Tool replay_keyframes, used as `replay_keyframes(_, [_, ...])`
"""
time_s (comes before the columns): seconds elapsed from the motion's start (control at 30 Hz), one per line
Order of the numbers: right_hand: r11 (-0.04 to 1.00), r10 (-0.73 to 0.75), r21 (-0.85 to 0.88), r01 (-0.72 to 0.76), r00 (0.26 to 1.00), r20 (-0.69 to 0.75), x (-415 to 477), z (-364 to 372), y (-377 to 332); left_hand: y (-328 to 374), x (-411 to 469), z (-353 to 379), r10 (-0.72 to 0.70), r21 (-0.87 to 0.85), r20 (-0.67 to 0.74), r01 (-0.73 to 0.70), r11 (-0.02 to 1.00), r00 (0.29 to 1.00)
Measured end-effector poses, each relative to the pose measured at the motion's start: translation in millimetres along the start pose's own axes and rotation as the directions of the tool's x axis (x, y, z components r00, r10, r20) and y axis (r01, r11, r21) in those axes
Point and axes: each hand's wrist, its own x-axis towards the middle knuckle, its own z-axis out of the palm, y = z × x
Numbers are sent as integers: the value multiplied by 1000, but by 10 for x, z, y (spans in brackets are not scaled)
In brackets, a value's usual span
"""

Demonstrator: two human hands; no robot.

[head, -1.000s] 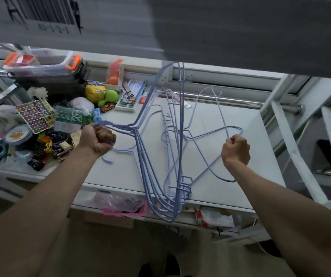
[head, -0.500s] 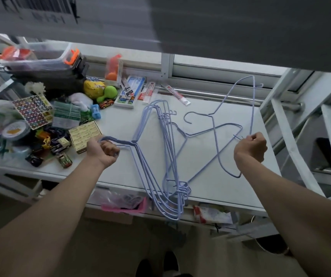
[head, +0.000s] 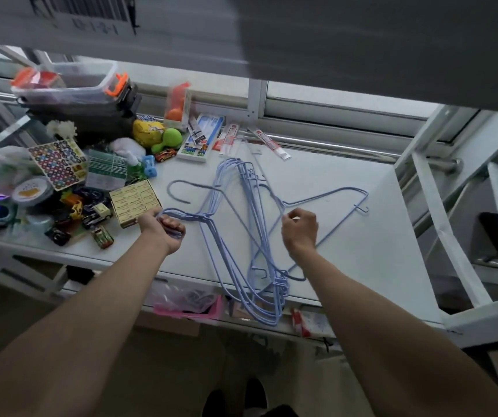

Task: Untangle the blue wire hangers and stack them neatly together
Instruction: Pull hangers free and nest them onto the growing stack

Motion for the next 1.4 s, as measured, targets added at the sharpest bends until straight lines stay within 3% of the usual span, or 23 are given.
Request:
replay_keyframes(0.13, [996,-15,-88,20,998,60,-243,218,65,17,-18,-26,-21,-35,-4,21,999,1000])
replay_keyframes(0.27, [972,-16,-236,19,1000,15,-367,246,77,16,-118,56,-13,-91,-25,11,996,1000])
replay_keyframes(0.47, [812,-176,-534,236,971,162,-326,206,154,36,-60,89,4,-34,-27,-5,999,1000])
replay_keyframes(0.73, [966,101,-258,-15,942,320,-149,191,196,31,-5,108,23,86,-91,-15,996,996])
replay_keyframes(0.87, [963,252,-183,-198,902,352,-76,215,150,17,33,123,73,69,-46,-69,995,996])
replay_keyframes(1.1, [934,334,7,-358,880,339,38,246,90,133,8,116,81,-34,120,-77,996,989])
replay_keyframes(1.23, [939,304,60,-339,900,313,101,235,-30,281,-61,104,112,-76,186,-99,992,976])
replay_keyframes(1.4, [968,251,-59,-245,923,292,121,382,-55,538,-166,4,180,-131,196,-156,979,964])
